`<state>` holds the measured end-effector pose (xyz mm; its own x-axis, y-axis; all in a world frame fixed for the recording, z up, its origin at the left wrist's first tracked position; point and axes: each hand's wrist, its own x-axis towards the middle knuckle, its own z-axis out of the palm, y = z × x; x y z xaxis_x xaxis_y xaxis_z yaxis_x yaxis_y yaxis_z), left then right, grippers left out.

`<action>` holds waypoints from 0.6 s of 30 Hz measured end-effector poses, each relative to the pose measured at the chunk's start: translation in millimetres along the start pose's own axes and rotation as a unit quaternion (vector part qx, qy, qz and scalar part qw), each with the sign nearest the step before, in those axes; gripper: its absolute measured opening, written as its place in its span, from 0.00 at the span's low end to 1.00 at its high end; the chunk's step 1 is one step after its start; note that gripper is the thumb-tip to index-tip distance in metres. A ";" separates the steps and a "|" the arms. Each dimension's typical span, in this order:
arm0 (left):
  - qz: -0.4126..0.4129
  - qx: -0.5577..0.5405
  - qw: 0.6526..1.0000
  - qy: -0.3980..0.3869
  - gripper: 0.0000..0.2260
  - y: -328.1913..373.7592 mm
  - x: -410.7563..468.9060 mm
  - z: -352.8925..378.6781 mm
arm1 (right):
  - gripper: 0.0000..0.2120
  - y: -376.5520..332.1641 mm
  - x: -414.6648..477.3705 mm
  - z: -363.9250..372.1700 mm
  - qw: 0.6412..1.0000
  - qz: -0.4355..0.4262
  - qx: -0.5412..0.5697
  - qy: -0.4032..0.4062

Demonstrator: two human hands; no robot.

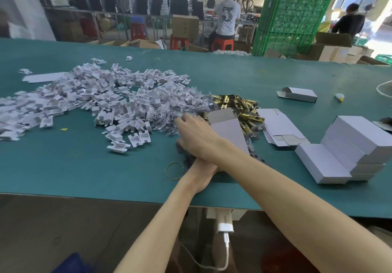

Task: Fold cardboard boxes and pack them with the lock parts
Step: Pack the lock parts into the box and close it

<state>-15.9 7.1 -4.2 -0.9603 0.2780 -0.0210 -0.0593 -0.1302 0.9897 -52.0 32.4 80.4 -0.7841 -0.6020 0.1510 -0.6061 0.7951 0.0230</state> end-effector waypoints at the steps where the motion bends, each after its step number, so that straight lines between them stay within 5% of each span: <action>1: 0.001 0.001 1.000 -0.002 0.10 1.1 0.5 1.1 | 0.15 0.9 6.6 2.8 1.000 0.015 0.005 0.004; 8: 0.012 -0.014 1.000 -0.010 0.23 7.7 -4.4 4.1 | 0.31 -2.5 56.1 21.0 0.995 0.076 0.037 -0.046; 14: 0.026 -0.059 0.998 0.006 0.03 10.7 -6.9 5.2 | 0.22 -0.7 53.8 31.3 0.995 0.082 0.021 -0.050; 18: 0.010 -0.028 1.000 -0.008 0.14 12.2 -9.3 6.2 | 0.18 1.7 47.1 28.9 0.997 0.065 0.004 -0.050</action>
<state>-6.1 8.8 8.9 -0.9571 0.2897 0.0023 -0.0551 -0.1895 0.9803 -93.8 3.3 59.0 -0.8652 -0.4987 0.0531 -0.4993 0.8664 0.0011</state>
